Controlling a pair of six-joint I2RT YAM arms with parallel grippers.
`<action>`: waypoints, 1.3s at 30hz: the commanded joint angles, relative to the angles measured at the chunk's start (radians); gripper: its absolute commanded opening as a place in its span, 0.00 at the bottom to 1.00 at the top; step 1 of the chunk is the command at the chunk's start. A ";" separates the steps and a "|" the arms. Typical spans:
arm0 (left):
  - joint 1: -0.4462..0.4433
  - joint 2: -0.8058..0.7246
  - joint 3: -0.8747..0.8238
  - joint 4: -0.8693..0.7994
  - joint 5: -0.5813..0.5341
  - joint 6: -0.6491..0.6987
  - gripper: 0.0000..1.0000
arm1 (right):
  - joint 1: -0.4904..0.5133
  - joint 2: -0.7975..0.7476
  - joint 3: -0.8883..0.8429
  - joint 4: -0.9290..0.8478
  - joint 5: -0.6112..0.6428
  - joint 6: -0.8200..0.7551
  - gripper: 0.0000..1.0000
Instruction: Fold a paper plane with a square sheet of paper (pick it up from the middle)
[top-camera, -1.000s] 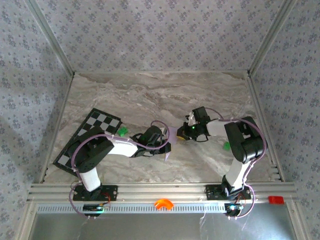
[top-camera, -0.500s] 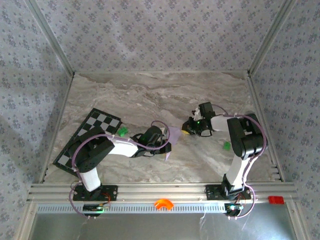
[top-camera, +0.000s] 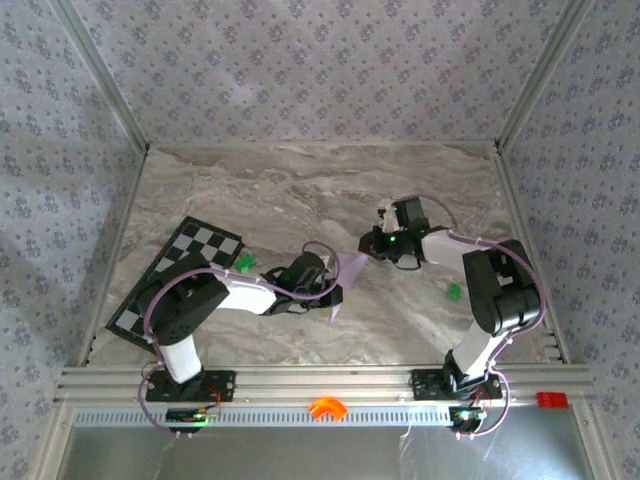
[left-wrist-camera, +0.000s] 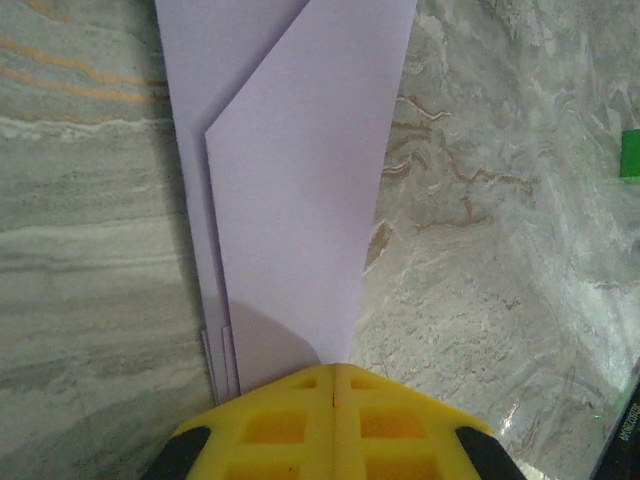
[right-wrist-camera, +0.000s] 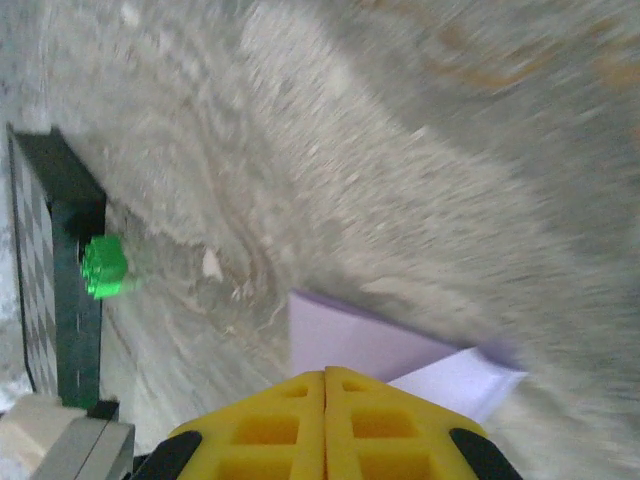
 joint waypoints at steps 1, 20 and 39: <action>-0.035 0.084 -0.048 -0.227 0.015 -0.009 0.00 | 0.041 0.041 -0.026 0.016 -0.022 0.015 0.08; -0.043 0.033 -0.034 -0.232 0.018 -0.015 0.00 | -0.173 0.112 0.057 -0.025 -0.064 -0.055 0.08; 0.099 -0.178 0.123 -0.388 -0.039 0.055 0.25 | 0.011 -0.265 -0.277 -0.018 0.025 0.052 0.28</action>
